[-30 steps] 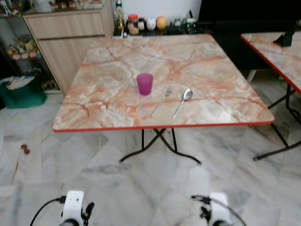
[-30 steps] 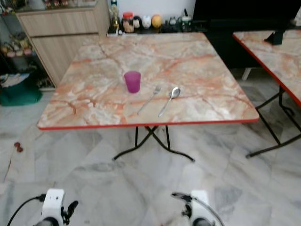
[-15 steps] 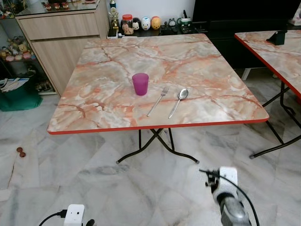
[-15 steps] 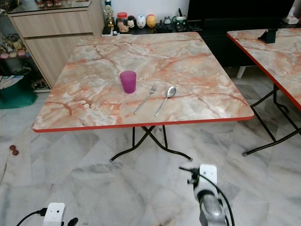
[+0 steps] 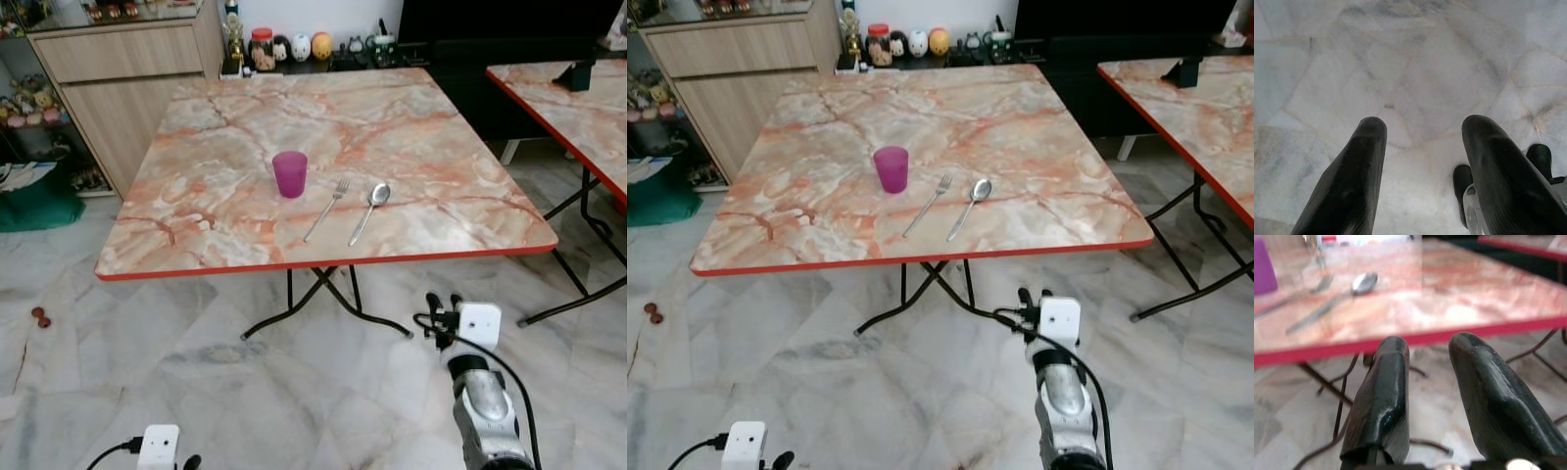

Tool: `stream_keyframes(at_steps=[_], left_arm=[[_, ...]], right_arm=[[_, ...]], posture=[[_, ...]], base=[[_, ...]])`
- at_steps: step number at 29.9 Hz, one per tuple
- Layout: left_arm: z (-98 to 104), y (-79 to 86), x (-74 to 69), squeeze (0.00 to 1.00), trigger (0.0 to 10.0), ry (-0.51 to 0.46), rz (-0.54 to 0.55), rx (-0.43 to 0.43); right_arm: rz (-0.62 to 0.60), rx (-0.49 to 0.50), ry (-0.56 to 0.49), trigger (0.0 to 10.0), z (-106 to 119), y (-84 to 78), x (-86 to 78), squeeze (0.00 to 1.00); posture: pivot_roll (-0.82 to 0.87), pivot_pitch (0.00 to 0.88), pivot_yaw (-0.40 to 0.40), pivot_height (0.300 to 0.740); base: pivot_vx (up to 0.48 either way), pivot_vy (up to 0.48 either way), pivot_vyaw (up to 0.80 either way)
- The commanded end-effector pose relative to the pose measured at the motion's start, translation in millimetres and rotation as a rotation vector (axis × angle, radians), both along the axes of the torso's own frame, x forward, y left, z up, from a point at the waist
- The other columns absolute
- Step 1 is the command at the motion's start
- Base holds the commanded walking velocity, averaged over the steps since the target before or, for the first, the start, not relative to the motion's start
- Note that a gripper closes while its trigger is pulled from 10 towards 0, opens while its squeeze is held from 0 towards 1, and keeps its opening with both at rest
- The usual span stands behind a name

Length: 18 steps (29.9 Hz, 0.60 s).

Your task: Setting the table

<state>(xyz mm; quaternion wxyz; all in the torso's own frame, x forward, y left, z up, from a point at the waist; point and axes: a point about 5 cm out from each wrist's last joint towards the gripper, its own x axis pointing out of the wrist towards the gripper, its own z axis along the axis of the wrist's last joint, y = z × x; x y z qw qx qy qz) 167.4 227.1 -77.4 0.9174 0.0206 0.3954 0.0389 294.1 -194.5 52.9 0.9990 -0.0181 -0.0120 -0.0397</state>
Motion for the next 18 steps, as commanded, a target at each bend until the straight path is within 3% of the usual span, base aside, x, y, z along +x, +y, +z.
stream_keyframes(at_steps=[1, 7, 16, 18], left_arm=[[-2, 4.8, -4.7, 0.0, 10.0, 0.017, 0.021, 0.004], [-2, 2.5, -2.4, 0.0, 10.0, 0.019, 0.028, -0.006], [-2, 4.9, -3.2, 0.0, 10.0, 0.028, 0.043, -0.005], [-2, 5.7, -4.6, 0.0, 10.0, 0.034, 0.047, -0.005]], right_arm=[[-0.013, 0.003, -0.025, 10.0, 5, 1.8, 2.2, 0.0], [-0.067, 0.023, -0.074, 10.0, 19, 0.8, 9.3, 0.0], [-0.109, 0.052, -0.067, 10.0, 23, -3.8, 14.5, 0.0], [-0.104, 0.056, -0.066, 10.0, 25, -3.8, 17.2, 0.0]], posture=[[-0.04, 0.0, 0.057, 0.74], [-0.04, 0.0, 0.055, 0.74], [-0.03, 0.0, 0.052, 0.74], [-0.03, 0.0, 0.052, 0.74]], base=[[0.0, 0.0, 0.0], [0.0, 0.0, 0.0], [0.0, 0.47, 0.0], [0.0, 0.48, -0.64]])
